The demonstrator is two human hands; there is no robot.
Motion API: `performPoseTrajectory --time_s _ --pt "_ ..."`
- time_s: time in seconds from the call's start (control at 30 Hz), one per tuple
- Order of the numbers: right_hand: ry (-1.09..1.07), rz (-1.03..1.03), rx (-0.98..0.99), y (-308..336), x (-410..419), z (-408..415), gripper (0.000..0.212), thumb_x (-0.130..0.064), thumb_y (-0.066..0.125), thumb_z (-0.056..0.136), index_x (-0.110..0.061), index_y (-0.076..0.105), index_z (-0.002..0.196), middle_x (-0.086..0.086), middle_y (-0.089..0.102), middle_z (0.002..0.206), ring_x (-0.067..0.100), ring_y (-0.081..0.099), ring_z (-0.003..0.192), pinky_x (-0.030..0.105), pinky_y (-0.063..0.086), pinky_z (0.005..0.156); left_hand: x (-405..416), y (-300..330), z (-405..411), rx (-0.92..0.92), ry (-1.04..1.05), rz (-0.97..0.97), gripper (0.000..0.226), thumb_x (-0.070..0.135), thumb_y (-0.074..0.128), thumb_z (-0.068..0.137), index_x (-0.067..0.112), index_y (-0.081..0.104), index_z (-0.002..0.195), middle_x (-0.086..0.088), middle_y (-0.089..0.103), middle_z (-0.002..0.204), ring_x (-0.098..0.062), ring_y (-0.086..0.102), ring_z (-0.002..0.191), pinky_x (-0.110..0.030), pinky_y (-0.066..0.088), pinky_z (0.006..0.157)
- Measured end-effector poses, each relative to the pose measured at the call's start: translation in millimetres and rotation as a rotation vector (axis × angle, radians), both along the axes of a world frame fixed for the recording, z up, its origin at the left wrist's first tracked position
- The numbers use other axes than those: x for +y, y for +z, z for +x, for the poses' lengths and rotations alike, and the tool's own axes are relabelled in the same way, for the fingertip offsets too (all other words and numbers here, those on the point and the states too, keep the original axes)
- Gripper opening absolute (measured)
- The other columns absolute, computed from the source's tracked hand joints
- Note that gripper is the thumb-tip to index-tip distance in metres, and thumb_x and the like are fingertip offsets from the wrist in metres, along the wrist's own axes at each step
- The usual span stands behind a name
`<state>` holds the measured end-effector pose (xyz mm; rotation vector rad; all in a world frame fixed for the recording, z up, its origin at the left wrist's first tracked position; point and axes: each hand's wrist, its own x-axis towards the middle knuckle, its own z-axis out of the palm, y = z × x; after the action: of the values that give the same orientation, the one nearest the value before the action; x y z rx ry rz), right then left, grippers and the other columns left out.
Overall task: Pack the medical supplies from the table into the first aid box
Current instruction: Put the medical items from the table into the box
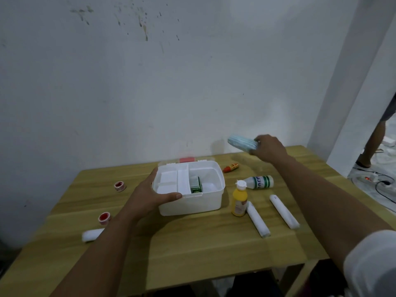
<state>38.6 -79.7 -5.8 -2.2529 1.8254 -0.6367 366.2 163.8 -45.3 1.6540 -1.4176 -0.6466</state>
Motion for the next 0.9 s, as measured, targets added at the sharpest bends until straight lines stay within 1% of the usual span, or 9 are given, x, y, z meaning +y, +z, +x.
performPoseTrajectory --time_s 0.1,0.17,0.27,0.4,0.5,0.6,0.67,0.73,0.9 --pt "0.207 0.074 -0.112 53.6 22.6 16.2 0.054 -0.026 0.091 0.073 -0.011 0.071 0.121 0.004 0.072 0.103 0.021 0.068 0.089 0.030 0.052 0.074 0.7 2.2 -1.0 0.002 -0.006 0.001 0.078 0.053 0.088 0.063 0.060 0.040 0.124 0.030 0.052 0.121 -0.008 0.050 0.112 -0.016 0.046 0.071" --pt "0.358 0.190 -0.053 79.4 45.7 31.1 0.049 -0.021 0.091 0.072 -0.012 0.075 0.117 0.002 0.075 0.101 0.018 0.067 0.082 0.026 0.052 0.065 1.7 2.7 -0.4 0.002 -0.012 -0.004 0.078 0.055 0.089 0.062 0.060 0.043 0.125 0.032 0.054 0.121 -0.007 0.052 0.111 -0.014 0.045 0.071" --pt "0.490 0.240 0.236 96.7 81.0 57.1 0.041 -0.024 0.090 0.071 -0.017 0.079 0.109 -0.005 0.074 0.091 0.013 0.067 0.082 0.025 0.050 0.067 3.4 1.8 1.3 0.021 -0.009 -0.003 0.086 0.061 0.089 0.057 0.056 0.043 0.130 0.022 0.057 0.126 -0.011 0.054 0.115 -0.015 0.046 0.073" --pt "0.490 0.244 0.513 84.1 109.3 90.9 0.044 -0.022 0.093 0.066 -0.016 0.080 0.107 -0.005 0.072 0.088 0.019 0.068 0.089 0.029 0.052 0.072 5.0 6.7 -1.3 0.033 -0.028 0.014 0.081 0.073 0.083 0.045 0.064 0.041 0.113 0.032 0.052 0.116 -0.010 0.051 0.110 -0.015 0.045 0.068" --pt "0.495 0.288 0.494 56.9 119.0 117.0 0.047 -0.024 0.094 0.064 -0.013 0.078 0.108 0.002 0.076 0.098 0.023 0.071 0.092 0.038 0.061 0.082 4.7 6.4 -1.5 0.015 -0.036 0.016 0.091 0.086 0.078 0.035 0.064 0.040 0.114 0.024 0.054 0.120 -0.012 0.051 0.110 -0.017 0.047 0.068" --pt "0.502 0.323 0.457 31.3 124.4 137.4 0.033 -0.019 0.088 0.073 -0.007 0.075 0.101 0.004 0.076 0.088 0.021 0.073 0.080 0.037 0.064 0.078 4.3 4.9 -1.0 -0.004 -0.041 0.017 0.105 0.090 0.075 0.031 0.058 0.038 0.124 0.016 0.052 0.128 -0.014 0.050 0.113 -0.018 0.047 0.070" --pt "0.493 0.356 0.404 21.5 124.4 145.4 0.019 -0.015 0.084 0.079 -0.010 0.067 0.088 0.003 0.071 0.080 0.019 0.071 0.071 0.033 0.063 0.071 3.6 4.4 -0.2 -0.013 -0.044 0.019 0.101 0.090 0.074 0.031 0.060 0.039 0.120 0.017 0.052 0.126 -0.014 0.050 0.113 -0.018 0.047 0.071" --pt "0.475 0.374 0.366 15.5 124.3 150.3 0.024 -0.016 0.083 0.081 -0.015 0.059 0.080 0.003 0.065 0.080 0.021 0.068 0.072 0.034 0.063 0.072 3.2 4.3 1.0 -0.019 -0.042 0.024 0.093 0.089 0.075 0.034 0.063 0.038 0.115 0.017 0.051 0.126 -0.014 0.050 0.113 -0.019 0.047 0.071" --pt "0.449 0.477 0.208 21.2 123.8 143.3 0.027 -0.015 0.086 0.080 0.002 0.072 0.097 0.012 0.075 0.092 0.025 0.075 0.087 0.038 0.065 0.078 2.7 5.2 -1.1 -0.027 -0.028 0.035 0.085 0.074 0.082 0.047 0.062 0.033 0.116 0.017 0.047 0.128 -0.013 0.046 0.113 -0.017 0.044 0.070"
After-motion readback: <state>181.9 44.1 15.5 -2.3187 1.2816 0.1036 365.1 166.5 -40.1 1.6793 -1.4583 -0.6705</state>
